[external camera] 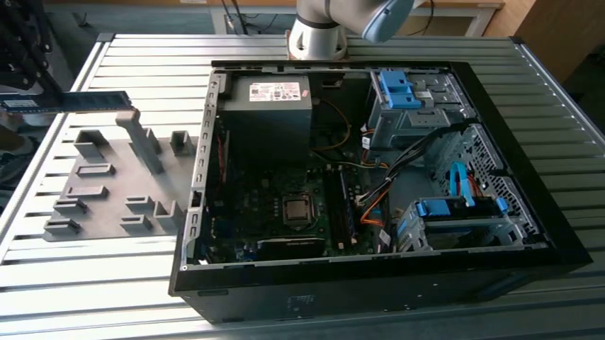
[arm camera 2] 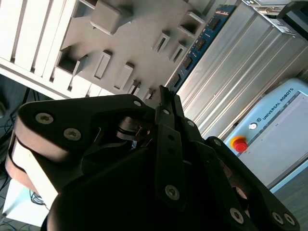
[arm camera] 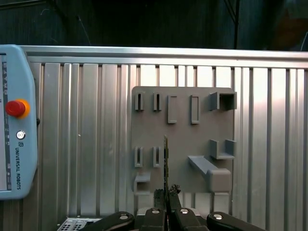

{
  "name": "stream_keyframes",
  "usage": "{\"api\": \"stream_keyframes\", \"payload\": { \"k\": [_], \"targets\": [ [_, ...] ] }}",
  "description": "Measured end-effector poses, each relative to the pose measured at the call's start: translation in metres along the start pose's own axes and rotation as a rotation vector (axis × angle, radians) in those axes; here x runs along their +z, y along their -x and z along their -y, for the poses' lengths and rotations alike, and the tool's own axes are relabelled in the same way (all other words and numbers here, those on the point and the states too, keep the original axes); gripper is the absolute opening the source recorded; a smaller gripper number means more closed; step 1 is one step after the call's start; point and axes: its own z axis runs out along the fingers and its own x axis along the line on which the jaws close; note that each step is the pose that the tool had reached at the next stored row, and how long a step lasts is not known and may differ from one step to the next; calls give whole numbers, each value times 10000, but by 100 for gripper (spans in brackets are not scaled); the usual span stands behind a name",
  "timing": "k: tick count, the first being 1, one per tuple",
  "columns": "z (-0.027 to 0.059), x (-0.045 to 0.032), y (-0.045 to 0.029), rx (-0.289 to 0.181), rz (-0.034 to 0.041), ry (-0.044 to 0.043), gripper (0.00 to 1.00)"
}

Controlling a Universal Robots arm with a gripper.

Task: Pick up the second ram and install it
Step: 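Pick up the second ram and move it above second insertion slot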

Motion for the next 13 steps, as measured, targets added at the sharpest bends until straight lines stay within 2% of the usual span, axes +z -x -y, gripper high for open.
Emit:
{"api": "stream_keyframes", "payload": {
  "k": [13],
  "targets": [
    [156,1,0,0,0,-1,14]
  ]
}}
